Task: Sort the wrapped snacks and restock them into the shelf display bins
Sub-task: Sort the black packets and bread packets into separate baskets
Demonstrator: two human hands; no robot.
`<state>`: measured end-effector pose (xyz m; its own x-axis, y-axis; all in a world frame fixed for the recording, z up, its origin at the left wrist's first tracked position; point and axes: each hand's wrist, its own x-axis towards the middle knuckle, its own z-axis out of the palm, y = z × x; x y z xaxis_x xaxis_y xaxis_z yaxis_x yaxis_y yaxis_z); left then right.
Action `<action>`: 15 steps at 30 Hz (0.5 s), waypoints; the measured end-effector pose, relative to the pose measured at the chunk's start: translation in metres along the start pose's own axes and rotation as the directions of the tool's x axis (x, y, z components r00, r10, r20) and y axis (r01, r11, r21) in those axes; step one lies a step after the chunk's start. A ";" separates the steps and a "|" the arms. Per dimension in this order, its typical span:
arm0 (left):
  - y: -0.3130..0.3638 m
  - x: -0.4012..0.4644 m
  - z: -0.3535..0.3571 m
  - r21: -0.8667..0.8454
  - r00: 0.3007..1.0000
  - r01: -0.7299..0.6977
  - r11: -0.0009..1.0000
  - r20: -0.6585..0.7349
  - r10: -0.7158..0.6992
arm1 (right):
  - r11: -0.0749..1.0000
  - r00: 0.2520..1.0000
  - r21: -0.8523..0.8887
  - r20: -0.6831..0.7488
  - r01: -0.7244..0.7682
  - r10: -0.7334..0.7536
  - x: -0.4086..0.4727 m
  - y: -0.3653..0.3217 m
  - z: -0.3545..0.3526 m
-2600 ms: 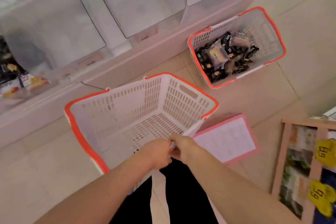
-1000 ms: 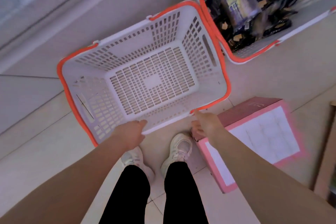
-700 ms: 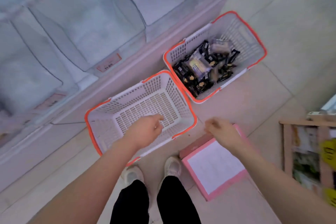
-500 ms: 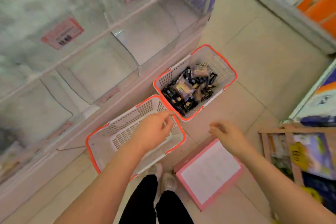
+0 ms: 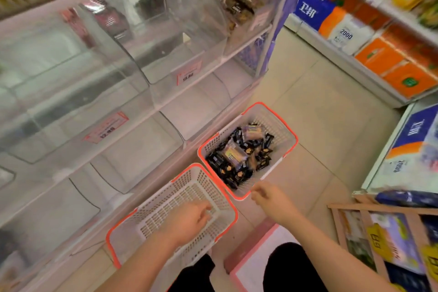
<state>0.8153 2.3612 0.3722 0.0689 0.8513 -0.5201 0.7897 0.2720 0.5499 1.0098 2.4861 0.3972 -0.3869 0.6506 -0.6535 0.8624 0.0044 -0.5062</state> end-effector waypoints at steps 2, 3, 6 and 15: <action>-0.010 0.016 0.002 -0.007 1.000 0.015 1.000 0.013 -0.015 | 0.999 1.000 -0.052 0.013 0.009 -0.009 0.022 0.000 0.000; -0.013 0.026 0.004 -0.020 1.000 0.027 0.999 0.008 -0.027 | 0.997 1.000 -0.079 0.018 0.007 -0.006 0.034 0.001 -0.001; -0.019 0.061 0.015 -0.063 0.999 0.043 0.997 -0.018 -0.044 | 0.988 0.999 -0.151 0.050 0.014 -0.007 0.071 0.016 -0.003; -0.022 0.223 0.085 -0.168 0.984 0.139 0.976 -0.090 -0.155 | 0.899 0.965 -0.427 0.263 0.094 0.024 0.250 0.132 0.000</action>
<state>0.8657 2.5068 0.1885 -0.1093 0.8355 -0.5385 0.6775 0.4590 0.5747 1.0271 2.6495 0.1663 -0.4381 0.4283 -0.7903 0.8787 0.3894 -0.2761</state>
